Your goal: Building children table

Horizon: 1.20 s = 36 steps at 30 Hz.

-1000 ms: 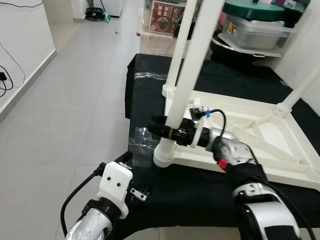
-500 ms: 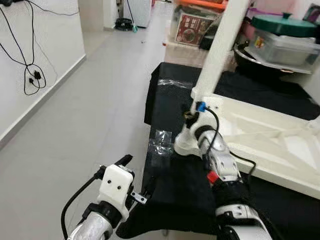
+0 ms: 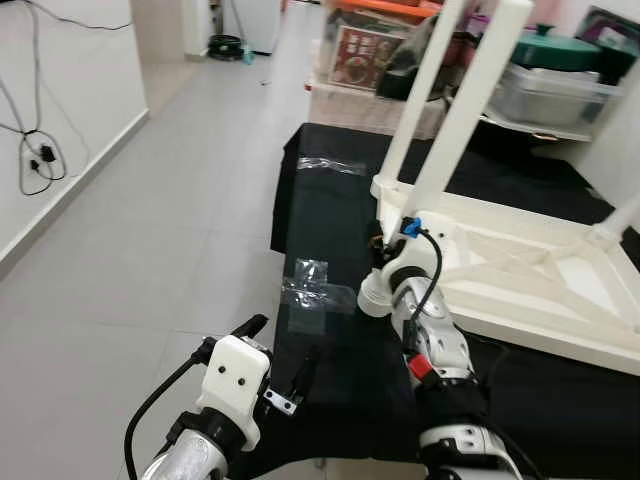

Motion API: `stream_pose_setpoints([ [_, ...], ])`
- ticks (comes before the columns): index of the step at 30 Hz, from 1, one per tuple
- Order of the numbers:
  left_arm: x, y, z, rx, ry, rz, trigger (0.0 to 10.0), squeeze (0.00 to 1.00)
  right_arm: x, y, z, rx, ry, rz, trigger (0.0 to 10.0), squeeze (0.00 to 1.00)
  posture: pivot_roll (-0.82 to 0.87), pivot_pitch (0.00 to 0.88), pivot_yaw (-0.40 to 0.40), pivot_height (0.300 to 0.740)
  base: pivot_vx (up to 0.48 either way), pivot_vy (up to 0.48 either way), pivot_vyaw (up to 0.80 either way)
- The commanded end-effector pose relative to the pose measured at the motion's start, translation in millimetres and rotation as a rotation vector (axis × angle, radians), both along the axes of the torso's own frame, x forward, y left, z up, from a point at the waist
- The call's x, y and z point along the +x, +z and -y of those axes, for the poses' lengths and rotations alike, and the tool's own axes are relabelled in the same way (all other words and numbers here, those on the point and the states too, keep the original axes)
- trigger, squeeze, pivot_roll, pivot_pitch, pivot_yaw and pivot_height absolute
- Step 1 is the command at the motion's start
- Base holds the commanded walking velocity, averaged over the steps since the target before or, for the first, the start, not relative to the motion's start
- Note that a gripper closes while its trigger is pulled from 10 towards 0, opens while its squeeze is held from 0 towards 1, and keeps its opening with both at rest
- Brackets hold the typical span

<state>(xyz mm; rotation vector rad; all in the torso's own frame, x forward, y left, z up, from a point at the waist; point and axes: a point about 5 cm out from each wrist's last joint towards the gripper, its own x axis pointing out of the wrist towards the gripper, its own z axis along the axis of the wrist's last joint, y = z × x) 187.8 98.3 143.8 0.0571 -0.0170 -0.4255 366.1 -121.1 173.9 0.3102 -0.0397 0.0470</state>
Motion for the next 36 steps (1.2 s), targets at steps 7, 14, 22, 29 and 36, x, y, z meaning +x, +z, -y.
stream_pose_setpoints([
  [7, 3.0, -0.3, 0.5, 0.01, -0.005, 0.01, 10.0, 0.0, 2.8, 30.1, 18.9, -0.078, 0.625, 0.167, 10.0, 0.0, 0.16, 0.019, -0.146, 0.74, 0.0, 0.0, 0.0],
  [14, 3.7, 1.8, 0.4, 0.014, -0.003, 0.021, 10.0, 0.0, -29.3, 9.7, 8.1, -0.209, 1.252, 0.069, 10.0, 0.0, 0.17, 0.028, -0.148, 0.74, 0.0, 0.0, 0.0],
  [22, 2.6, 3.7, 1.2, 0.002, -0.008, 0.022, 10.0, 0.0, -15.9, 5.0, -20.9, -0.185, 1.306, 0.067, 3.2, 0.0, 0.18, 0.027, -0.157, 0.74, 0.0, 0.0, 0.0],
  [29, 3.3, 3.8, 1.5, 0.001, -0.008, 0.024, 10.0, 0.0, -5.5, -4.1, -18.3, -0.179, 1.083, 0.034, 0.0, 0.0, 0.17, 0.033, -0.151, 0.74, 0.0, 0.0, 0.0],
  [36, 3.9, 4.0, 0.0, -0.004, -0.008, 0.024, 10.0, 0.0, 3.2, -20.9, 40.3, -0.297, 0.013, -0.156, 0.0, 0.0, 0.15, 0.041, -0.146, 0.74, 0.0, 0.0, 0.0],
])
